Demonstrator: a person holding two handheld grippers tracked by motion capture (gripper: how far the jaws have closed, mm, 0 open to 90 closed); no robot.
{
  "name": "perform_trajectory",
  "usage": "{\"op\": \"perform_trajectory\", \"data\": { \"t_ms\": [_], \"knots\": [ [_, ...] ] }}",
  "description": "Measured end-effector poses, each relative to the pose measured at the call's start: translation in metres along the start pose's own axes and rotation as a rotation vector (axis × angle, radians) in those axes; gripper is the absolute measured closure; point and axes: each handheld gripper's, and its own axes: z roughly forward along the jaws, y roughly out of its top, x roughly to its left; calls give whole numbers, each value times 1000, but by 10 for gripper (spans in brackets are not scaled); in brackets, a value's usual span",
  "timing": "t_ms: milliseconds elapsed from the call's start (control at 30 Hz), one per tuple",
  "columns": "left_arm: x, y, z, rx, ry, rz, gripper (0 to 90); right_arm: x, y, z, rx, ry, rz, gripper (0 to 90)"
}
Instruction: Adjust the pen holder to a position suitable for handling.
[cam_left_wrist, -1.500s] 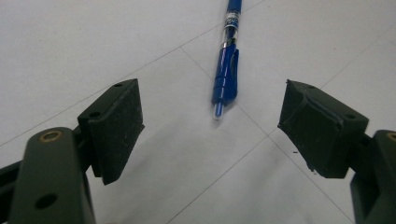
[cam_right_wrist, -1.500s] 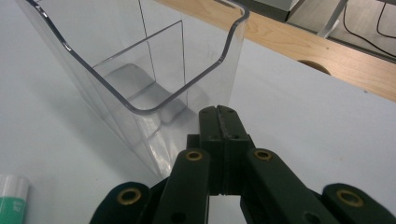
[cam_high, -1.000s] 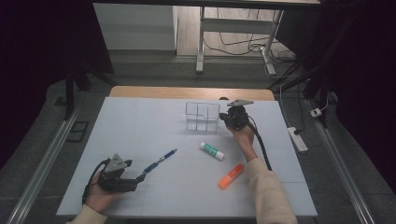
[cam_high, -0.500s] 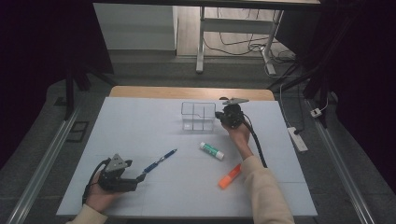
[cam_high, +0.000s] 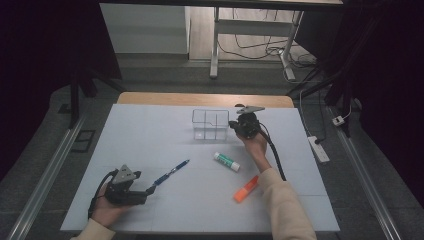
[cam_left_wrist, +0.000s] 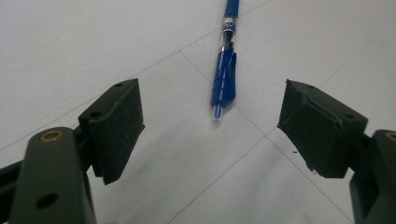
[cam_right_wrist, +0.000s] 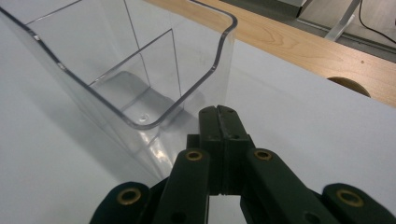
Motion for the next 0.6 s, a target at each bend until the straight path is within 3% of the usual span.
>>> {"op": "perform_trajectory", "data": {
  "t_ms": [233,600],
  "knots": [
    [0,0,0,-1,0,-1,220,5,-6,-15,-6,-3,-39,889],
    [1,0,0,0,1,-2,221,8,-28,-46,-16,16,-61,889]
  ]
}}
